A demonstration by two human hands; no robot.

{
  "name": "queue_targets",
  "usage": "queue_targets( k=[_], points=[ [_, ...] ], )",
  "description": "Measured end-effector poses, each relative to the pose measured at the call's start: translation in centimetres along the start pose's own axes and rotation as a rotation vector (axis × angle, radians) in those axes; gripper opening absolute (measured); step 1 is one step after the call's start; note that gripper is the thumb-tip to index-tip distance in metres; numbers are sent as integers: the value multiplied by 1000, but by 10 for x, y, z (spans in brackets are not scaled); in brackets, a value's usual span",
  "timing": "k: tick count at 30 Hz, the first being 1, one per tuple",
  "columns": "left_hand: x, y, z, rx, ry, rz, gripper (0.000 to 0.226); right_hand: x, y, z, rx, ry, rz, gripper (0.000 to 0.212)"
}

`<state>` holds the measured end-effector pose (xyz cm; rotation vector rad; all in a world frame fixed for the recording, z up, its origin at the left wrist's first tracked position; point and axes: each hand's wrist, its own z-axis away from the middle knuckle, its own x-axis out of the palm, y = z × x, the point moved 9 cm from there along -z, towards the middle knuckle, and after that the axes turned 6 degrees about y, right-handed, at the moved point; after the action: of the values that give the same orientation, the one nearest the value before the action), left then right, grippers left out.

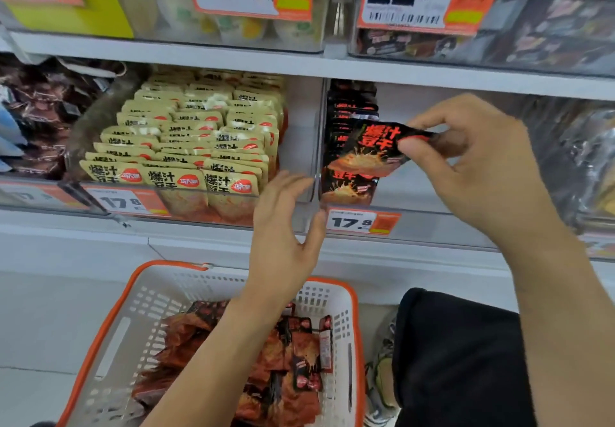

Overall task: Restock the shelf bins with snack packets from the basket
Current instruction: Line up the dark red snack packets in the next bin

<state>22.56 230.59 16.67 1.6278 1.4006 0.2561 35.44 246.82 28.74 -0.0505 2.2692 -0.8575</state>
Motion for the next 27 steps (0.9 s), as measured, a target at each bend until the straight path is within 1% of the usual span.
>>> queue_targets(
  k=[2, 6, 9, 12, 16, 22, 27],
  points=[
    [10, -4, 5, 18, 5, -26, 33, 8, 10, -2, 5, 2, 21, 16],
    [10, -7, 10, 11, 124, 1, 32, 35, 34, -4, 41, -96, 59, 15],
    [10, -7, 8, 15, 182, 3, 29, 55, 43, -3, 16, -136, 81, 13],
    [11, -9, 9, 28, 188, 1, 25, 70, 47, 1, -2, -154, 126, 14],
    [10, -10, 10, 42, 157, 25, 17, 83, 49, 10, -12, -177, 170, 14],
    [7, -8, 10, 56, 152, 36, 21, 87, 54, 17, 33, -126, 221, 19],
    [7, -9, 10, 70, 147, 31, 21, 76, 51, 18, 61, -28, 244, 24]
  ],
)
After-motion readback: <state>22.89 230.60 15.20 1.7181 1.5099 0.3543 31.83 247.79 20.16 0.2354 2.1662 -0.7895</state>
